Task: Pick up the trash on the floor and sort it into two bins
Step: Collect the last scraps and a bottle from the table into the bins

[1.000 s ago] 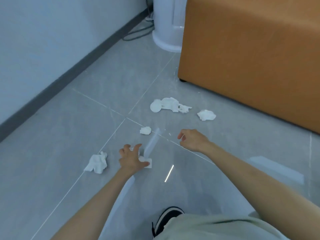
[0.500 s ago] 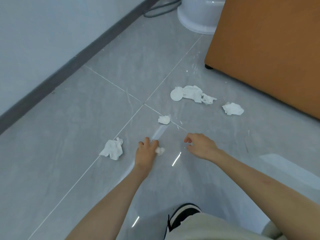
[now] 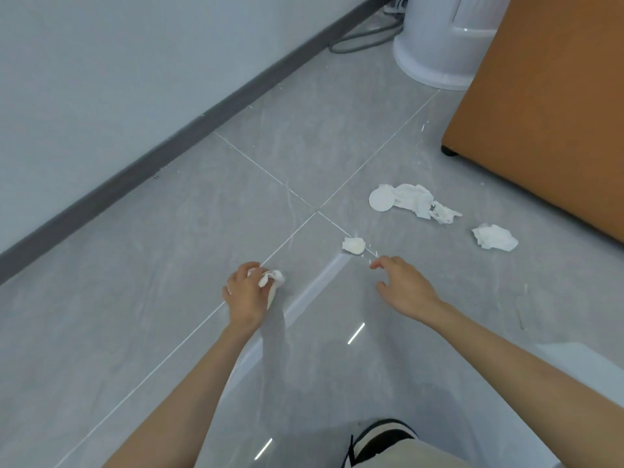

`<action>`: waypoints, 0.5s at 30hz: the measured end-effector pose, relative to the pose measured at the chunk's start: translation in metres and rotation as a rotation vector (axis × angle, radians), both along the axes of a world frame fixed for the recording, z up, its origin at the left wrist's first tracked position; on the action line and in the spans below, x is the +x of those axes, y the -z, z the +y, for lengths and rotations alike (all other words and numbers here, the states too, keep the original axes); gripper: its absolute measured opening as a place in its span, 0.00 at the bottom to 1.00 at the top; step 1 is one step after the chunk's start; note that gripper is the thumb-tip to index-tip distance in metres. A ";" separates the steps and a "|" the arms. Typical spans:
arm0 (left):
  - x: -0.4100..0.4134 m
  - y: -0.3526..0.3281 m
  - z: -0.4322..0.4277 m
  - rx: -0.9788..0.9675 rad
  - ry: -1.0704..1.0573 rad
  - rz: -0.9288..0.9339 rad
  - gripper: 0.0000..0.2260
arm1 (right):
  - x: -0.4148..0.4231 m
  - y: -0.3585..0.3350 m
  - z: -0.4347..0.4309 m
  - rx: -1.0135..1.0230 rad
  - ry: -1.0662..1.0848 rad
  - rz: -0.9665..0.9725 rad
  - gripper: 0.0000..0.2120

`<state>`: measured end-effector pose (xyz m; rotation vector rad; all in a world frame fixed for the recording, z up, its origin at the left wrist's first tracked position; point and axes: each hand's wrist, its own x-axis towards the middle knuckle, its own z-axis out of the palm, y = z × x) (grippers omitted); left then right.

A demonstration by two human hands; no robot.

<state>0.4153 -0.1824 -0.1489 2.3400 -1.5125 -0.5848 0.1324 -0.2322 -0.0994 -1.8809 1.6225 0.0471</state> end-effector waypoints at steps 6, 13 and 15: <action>0.005 0.026 0.004 0.114 0.025 0.101 0.16 | 0.030 0.016 -0.026 0.004 -0.179 0.040 0.27; -0.027 0.025 -0.015 0.107 -0.010 0.214 0.06 | 0.037 0.056 -0.053 0.001 -0.266 0.095 0.30; -0.039 0.027 -0.026 0.094 0.013 0.226 0.05 | 0.034 0.063 -0.052 -0.096 -0.288 0.169 0.29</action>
